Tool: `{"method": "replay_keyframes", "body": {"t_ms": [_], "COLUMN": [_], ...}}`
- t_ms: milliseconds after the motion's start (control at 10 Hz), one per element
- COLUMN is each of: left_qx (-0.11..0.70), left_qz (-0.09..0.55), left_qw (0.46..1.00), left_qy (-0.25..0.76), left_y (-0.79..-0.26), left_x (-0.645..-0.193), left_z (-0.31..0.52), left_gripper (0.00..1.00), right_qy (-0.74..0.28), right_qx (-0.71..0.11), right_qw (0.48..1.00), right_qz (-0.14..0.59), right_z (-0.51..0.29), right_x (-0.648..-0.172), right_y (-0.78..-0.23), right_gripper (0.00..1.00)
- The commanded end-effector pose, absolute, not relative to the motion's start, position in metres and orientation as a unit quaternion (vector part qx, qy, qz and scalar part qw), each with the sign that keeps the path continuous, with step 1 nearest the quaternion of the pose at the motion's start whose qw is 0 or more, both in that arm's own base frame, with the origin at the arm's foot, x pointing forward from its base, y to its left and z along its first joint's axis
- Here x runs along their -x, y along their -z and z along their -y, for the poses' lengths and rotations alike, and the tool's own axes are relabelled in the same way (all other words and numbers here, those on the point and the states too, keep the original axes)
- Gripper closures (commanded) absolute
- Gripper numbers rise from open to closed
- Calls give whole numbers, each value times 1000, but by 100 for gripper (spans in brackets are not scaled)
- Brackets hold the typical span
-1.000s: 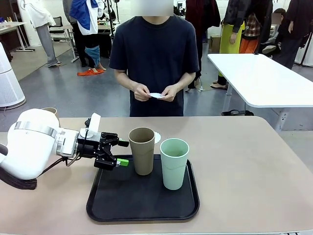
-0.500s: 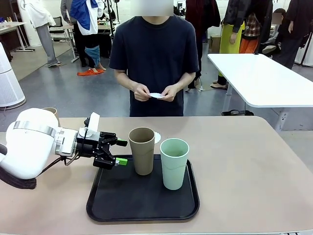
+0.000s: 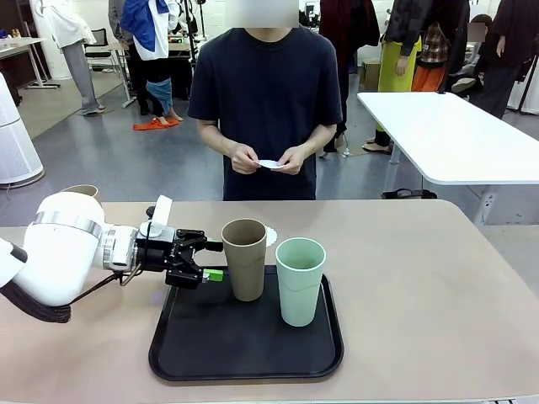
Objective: Place coasters on the table and set cups on them.
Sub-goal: Take one Reusable plastic cup from the Flat Tray and place it on a coaster set by the human.
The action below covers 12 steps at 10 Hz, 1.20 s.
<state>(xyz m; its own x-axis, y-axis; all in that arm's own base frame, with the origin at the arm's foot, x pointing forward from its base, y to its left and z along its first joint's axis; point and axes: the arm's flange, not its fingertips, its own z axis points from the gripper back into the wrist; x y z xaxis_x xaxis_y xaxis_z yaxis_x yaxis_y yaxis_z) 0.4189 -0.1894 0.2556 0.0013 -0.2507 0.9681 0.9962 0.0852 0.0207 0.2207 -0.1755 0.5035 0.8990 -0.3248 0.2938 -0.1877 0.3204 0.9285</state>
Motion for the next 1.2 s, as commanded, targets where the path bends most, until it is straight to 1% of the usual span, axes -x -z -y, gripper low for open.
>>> {"method": "replay_keyframes", "body": {"t_ms": [0,400,1100], "left_qx": [402,417,416], "left_qz": [469,457,456], "left_qw": [562,547,543], "left_qy": [550,564,569], "left_y": [-244,-233,-226], "left_x": [-423,-418,-431], "left_z": [195,215,233], "left_gripper": [0,0,0], "right_qy": [49,49,49], "right_qx": [-584,-584,-584], "right_qw": [778,778,778], "right_qz": [225,225,225], "right_z": [174,174,174], "right_x": [-222,-222,-222], "right_y": [-503,-503,-503], "right_gripper": [0,0,0]}}
